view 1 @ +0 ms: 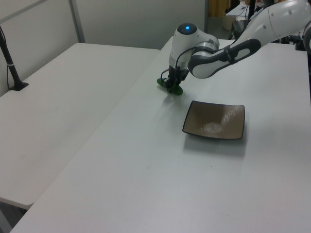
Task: Cucumber placed on a ceramic plate
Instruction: 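Lift the cucumber and carry it over the brown square plate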
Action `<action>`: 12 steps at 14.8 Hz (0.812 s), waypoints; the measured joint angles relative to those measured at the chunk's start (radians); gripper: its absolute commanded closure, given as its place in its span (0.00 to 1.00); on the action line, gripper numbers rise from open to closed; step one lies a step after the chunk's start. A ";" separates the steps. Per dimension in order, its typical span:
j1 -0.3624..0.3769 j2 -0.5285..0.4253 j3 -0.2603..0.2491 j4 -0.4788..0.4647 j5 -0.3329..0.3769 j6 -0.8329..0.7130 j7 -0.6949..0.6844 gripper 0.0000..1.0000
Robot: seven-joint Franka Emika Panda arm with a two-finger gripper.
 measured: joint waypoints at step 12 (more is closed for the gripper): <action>-0.014 -0.492 0.091 -0.498 0.002 0.000 -0.019 0.66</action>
